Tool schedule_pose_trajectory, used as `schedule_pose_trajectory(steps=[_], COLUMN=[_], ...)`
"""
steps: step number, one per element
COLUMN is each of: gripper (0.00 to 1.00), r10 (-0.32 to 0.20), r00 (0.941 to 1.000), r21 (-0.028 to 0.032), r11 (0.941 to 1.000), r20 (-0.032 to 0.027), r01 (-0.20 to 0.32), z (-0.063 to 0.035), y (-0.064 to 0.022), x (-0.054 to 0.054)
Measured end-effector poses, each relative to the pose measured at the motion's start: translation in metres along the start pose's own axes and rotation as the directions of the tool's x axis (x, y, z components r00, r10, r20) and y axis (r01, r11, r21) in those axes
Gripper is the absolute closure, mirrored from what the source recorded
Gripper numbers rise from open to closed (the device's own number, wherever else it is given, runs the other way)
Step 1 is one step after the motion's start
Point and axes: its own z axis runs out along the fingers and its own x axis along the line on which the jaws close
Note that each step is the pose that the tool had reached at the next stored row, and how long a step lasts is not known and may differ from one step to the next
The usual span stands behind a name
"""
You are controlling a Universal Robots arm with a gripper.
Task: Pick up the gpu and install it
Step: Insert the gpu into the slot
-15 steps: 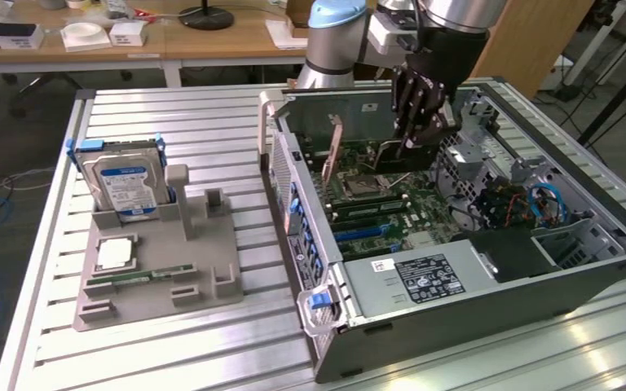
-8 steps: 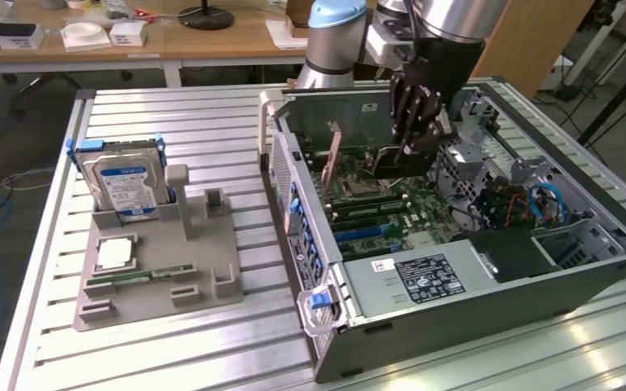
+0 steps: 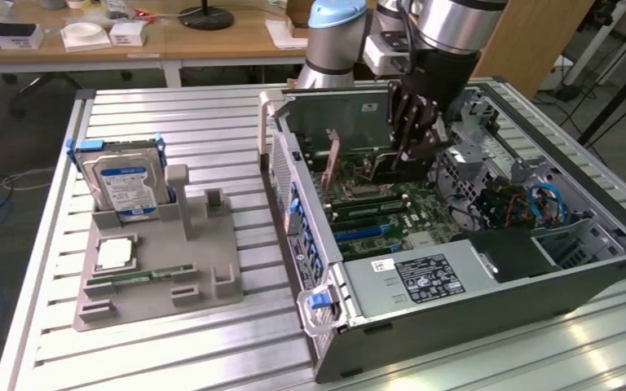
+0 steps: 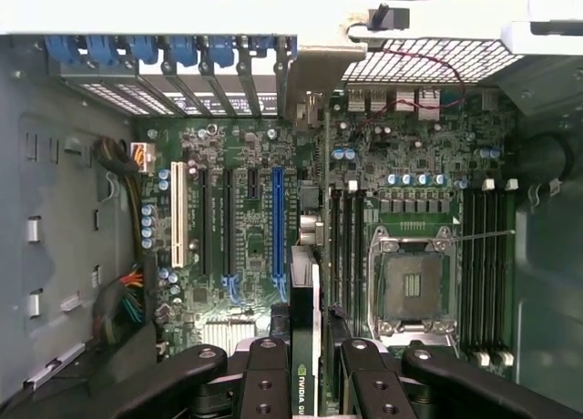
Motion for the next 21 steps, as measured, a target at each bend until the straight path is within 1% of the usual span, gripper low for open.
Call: schedule_pose_trajectory(steps=[17,21], gripper=[0.74,0.74], r10=[0.0,0.0], r00=[1.0,1.0], r21=[0.0014,0.0014], r11=[1.0,1.0], r20=[0.0001,0.0001], r01=[0.0,0.0], z=[0.0236,0.0306], y=[-0.0008,-0.001], x=[0.0,0.001])
